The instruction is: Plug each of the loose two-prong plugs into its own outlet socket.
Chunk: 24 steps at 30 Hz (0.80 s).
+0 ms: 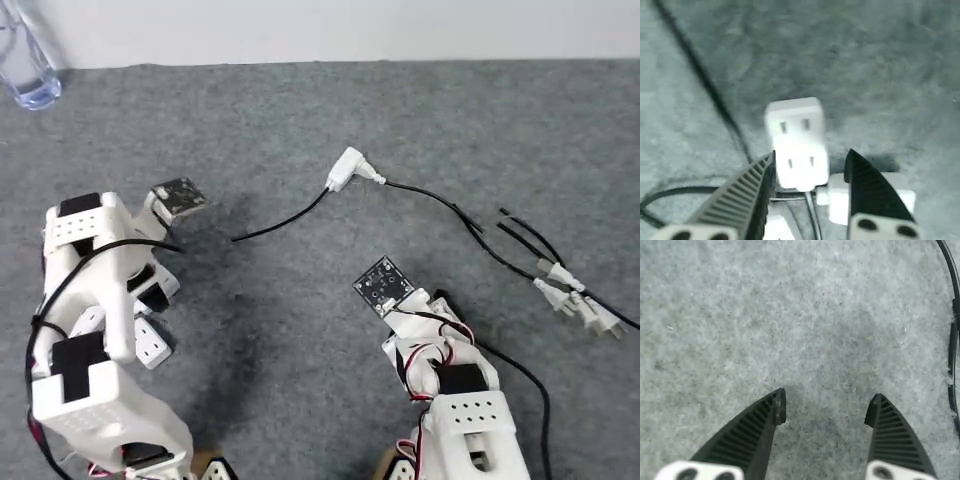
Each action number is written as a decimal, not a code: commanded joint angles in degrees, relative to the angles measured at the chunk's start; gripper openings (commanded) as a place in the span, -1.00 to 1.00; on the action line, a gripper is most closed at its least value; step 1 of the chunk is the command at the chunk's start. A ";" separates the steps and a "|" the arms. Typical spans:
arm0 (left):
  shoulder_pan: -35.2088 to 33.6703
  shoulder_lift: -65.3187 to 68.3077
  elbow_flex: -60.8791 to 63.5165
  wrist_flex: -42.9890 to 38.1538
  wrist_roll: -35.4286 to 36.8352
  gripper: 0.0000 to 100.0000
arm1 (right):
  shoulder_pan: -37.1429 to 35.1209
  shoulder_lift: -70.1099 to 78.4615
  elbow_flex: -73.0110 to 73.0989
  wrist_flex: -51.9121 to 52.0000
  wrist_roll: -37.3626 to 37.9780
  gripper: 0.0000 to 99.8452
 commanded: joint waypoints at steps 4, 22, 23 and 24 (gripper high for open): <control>-0.44 -1.05 -1.80 -4.75 2.29 -0.59 | -0.04 -0.66 -0.44 -1.27 0.62 -0.48; -1.67 9.93 -6.73 -1.49 2.29 -0.60 | -0.04 -0.66 -0.35 -1.54 0.62 -0.48; -1.67 9.41 -6.73 -1.58 2.29 -0.61 | -0.04 -0.66 -0.35 -1.54 0.62 -0.48; -1.67 8.79 -6.73 -1.58 2.29 -0.64 | -0.04 -0.66 -0.35 -1.54 0.62 -0.48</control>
